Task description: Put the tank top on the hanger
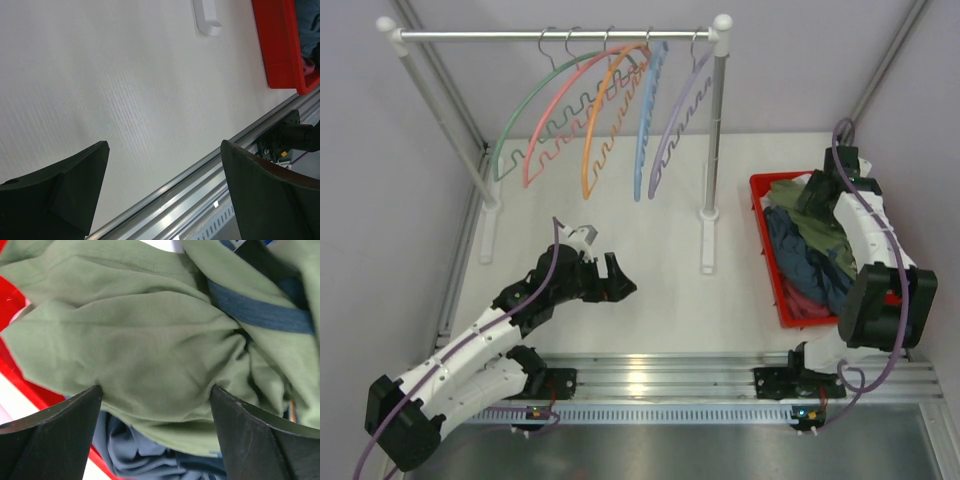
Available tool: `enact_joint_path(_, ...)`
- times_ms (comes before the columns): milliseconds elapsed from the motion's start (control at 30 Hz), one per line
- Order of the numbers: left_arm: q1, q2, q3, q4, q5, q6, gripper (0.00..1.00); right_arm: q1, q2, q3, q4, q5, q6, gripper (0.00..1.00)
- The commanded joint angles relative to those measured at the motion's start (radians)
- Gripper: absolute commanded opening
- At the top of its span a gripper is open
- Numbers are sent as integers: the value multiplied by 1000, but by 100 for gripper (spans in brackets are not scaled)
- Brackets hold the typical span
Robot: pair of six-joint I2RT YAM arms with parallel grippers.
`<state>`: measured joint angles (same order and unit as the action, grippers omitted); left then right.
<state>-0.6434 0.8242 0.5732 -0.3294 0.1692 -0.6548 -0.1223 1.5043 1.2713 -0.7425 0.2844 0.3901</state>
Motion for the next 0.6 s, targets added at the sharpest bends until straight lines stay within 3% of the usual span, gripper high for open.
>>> enact_joint_path(0, -4, -7, 28, 32, 12, 23, 99, -11, 14, 7, 77, 35, 16, 76)
enact_joint_path(67, -4, -5, 31, 24, 6, 26, 99, -11, 14, -4, 83, 30, 18, 63)
enact_joint_path(100, -4, -7, 31, 21, 4, 26, 98, -11, 13, -4, 81, 30, 18, 40)
enact_joint_path(200, -4, -7, 36, 12, 3, 27, 99, -11, -30, 13, 62, 30, 24, 0)
enact_joint_path(367, -4, -22, 76, -25, -17, 38, 98, 9, -139, 152, -55, -45, 3, 0)
enact_joint_path(567, -4, -49, 160, -89, -36, 55, 98, 226, -236, 457, -248, 28, -23, 0)
